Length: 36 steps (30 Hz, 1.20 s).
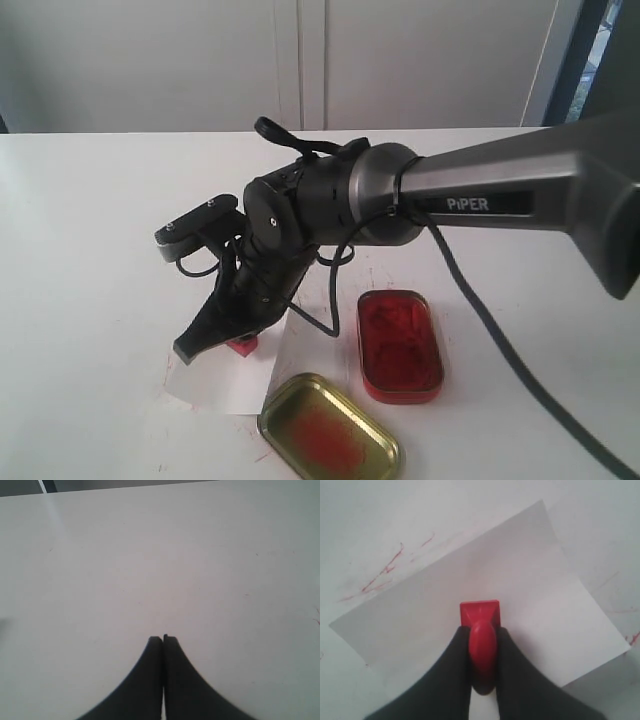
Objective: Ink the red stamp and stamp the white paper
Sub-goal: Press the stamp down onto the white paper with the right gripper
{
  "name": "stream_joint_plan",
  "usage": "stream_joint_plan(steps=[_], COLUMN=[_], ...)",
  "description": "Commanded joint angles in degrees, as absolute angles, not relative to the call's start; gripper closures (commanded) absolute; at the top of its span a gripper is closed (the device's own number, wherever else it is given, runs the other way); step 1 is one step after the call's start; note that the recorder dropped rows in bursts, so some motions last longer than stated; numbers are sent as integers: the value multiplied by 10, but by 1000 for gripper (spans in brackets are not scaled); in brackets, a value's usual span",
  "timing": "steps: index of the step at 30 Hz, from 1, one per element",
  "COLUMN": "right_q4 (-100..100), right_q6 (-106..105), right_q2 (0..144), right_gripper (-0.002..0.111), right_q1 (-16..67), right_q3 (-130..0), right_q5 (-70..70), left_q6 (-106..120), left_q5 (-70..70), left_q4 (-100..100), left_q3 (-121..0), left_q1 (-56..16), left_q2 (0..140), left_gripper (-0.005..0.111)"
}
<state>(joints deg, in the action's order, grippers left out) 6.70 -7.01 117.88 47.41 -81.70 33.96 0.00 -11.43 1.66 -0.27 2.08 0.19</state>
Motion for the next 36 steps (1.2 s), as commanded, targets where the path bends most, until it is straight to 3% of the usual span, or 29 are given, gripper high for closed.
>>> stream_joint_plan(steps=[1,12,28,36], right_q4=[40,40,59,59], right_q6=[-77,-77,-75,-75], right_q2=[1181,1214,1240,1246], right_gripper=[108,108,108,108], right_q1=[475,475,475,475], right_q3=[-822,-822,-822,-822], right_q5=[330,342,496,466], left_q6=[0,0,0,0], left_q5=[-116,-116,-116,-116], left_q4=[17,17,17,17], left_q3=[0,0,0,0], left_q1=[21,21,21,21], left_q2=[0,0,0,0], left_gripper=[107,107,107,107])
